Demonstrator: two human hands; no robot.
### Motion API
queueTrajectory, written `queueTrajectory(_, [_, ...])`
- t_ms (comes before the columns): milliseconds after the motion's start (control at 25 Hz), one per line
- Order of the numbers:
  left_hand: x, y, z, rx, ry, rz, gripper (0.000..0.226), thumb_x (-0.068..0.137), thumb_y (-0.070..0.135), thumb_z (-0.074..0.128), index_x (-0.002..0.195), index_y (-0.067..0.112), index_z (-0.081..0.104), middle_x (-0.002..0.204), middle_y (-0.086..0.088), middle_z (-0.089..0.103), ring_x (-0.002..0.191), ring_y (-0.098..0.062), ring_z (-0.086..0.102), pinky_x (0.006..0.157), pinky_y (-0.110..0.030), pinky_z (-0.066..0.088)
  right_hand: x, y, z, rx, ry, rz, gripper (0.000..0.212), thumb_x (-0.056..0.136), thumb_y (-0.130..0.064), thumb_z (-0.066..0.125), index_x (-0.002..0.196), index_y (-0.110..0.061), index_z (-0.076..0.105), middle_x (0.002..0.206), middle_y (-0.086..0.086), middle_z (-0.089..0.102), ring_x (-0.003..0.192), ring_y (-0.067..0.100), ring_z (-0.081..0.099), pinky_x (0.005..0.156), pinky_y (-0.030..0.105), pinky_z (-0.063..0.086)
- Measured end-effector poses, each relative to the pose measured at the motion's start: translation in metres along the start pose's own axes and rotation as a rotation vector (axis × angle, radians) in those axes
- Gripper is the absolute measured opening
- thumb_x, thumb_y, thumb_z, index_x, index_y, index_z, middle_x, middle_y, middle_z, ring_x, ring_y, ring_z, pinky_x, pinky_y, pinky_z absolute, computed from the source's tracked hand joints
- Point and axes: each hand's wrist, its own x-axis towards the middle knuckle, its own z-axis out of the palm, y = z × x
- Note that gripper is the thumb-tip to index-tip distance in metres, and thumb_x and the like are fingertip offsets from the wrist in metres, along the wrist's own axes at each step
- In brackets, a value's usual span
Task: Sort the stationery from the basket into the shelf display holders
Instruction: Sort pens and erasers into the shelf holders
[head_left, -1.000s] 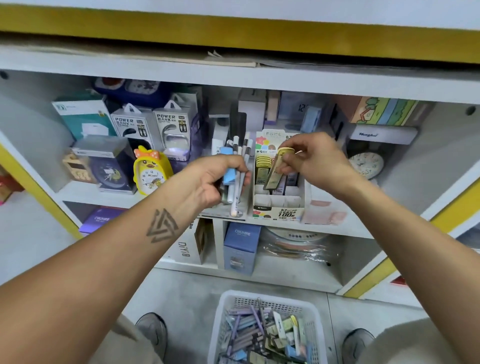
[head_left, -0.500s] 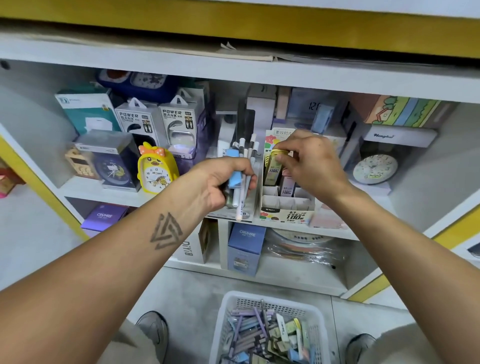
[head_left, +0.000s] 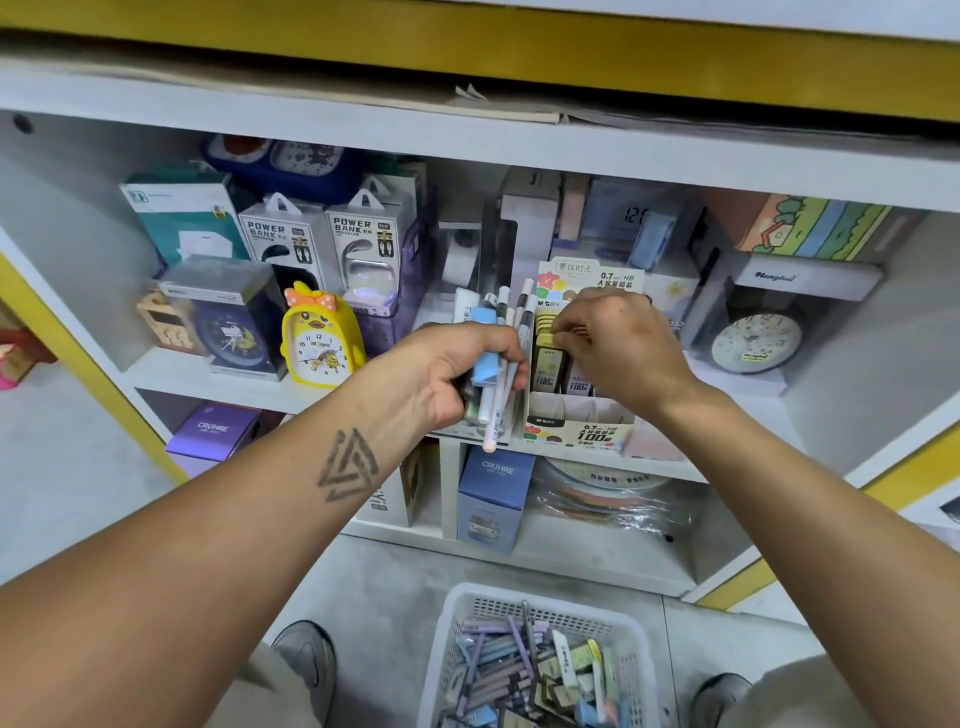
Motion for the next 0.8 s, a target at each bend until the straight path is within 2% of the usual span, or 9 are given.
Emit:
queueTrajectory(80, [0.001, -0.001, 0.001, 0.004, -0.01, -0.004, 0.009, 0.082, -0.002, 0.061, 0.077, 0.005, 0.061, 0.067, -0.012, 0.068, 0.049, -0.016, 0.065, 0.065, -0.029, 0.047, 0.002, 0.002, -0.002, 0.049, 0.043, 0.044, 0.014, 0.093, -0.013, 0.061, 0.088, -0.01, 0.075, 0.093, 0.002, 0.072, 0.085, 0.024, 0.063, 0.074, 0.037, 0.052])
queueTrajectory(120, [0.001, -0.001, 0.001, 0.01, -0.02, -0.005, 0.008, 0.082, -0.002, 0.061, 0.077, 0.005, 0.062, 0.068, -0.012, 0.068, 0.049, -0.016, 0.065, 0.063, -0.029, 0.049, 0.004, 0.001, -0.005, 0.18, 0.053, 0.119, 0.015, 0.094, -0.014, 0.061, 0.092, -0.011, 0.076, 0.092, 0.002, 0.073, 0.082, 0.022, 0.065, 0.075, 0.034, 0.053])
queueTrajectory(240, [0.0, -0.003, 0.006, 0.023, -0.053, -0.015, 0.007, 0.083, -0.001, 0.061, 0.08, 0.005, 0.063, 0.069, -0.012, 0.068, 0.051, -0.017, 0.066, 0.057, -0.029, 0.053, 0.006, -0.008, -0.014, 0.814, -0.037, 0.43, 0.009, 0.096, -0.019, 0.066, 0.099, -0.013, 0.073, 0.082, 0.004, 0.075, 0.062, 0.012, 0.064, 0.06, 0.026, 0.051])
queueTrajectory(280, [-0.001, -0.004, 0.007, 0.023, -0.059, -0.015, 0.006, 0.083, -0.001, 0.061, 0.081, 0.004, 0.063, 0.069, -0.012, 0.068, 0.051, -0.017, 0.066, 0.055, -0.028, 0.054, 0.005, -0.01, -0.017, 0.935, -0.084, 0.486, 0.012, 0.094, -0.02, 0.07, 0.102, -0.012, 0.071, 0.079, 0.007, 0.075, 0.058, 0.012, 0.062, 0.055, 0.026, 0.048])
queueTrajectory(400, [-0.002, -0.004, 0.011, 0.018, -0.073, 0.0, 0.008, 0.083, -0.001, 0.062, 0.087, 0.004, 0.064, 0.069, -0.012, 0.07, 0.054, -0.018, 0.068, 0.056, -0.027, 0.055, 0.001, -0.011, -0.021, 1.033, -0.136, 0.552, 0.026, 0.088, -0.012, 0.077, 0.11, -0.005, 0.064, 0.08, 0.016, 0.074, 0.054, 0.016, 0.06, 0.05, 0.028, 0.045])
queueTrajectory(520, [-0.003, -0.004, 0.014, 0.016, -0.093, 0.012, 0.012, 0.082, -0.002, 0.062, 0.093, 0.004, 0.065, 0.07, -0.013, 0.07, 0.056, -0.019, 0.069, 0.062, -0.029, 0.053, -0.002, -0.007, -0.025, 1.104, -0.124, 0.58, 0.03, 0.086, -0.008, 0.077, 0.111, -0.001, 0.063, 0.079, 0.016, 0.074, 0.056, 0.018, 0.063, 0.05, 0.026, 0.046])
queueTrajectory(680, [-0.005, -0.005, 0.015, 0.012, -0.104, 0.017, 0.019, 0.083, -0.002, 0.062, 0.101, 0.001, 0.066, 0.076, -0.016, 0.071, 0.058, -0.021, 0.069, 0.059, -0.029, 0.054, -0.004, -0.007, -0.027, 1.103, -0.127, 0.587, 0.023, 0.084, -0.005, 0.078, 0.103, -0.001, 0.066, 0.077, 0.014, 0.074, 0.056, 0.017, 0.064, 0.053, 0.026, 0.05])
queueTrajectory(800, [-0.006, -0.004, 0.014, -0.068, -0.098, -0.006, 0.007, 0.084, -0.002, 0.061, 0.088, 0.0, 0.066, 0.072, -0.015, 0.07, 0.058, -0.021, 0.069, 0.055, -0.03, 0.058, -0.003, 0.0, -0.033, 1.148, -0.03, 0.621, 0.015, 0.085, 0.002, 0.073, 0.098, 0.0, 0.066, 0.072, 0.016, 0.072, 0.055, 0.018, 0.064, 0.051, 0.024, 0.053])
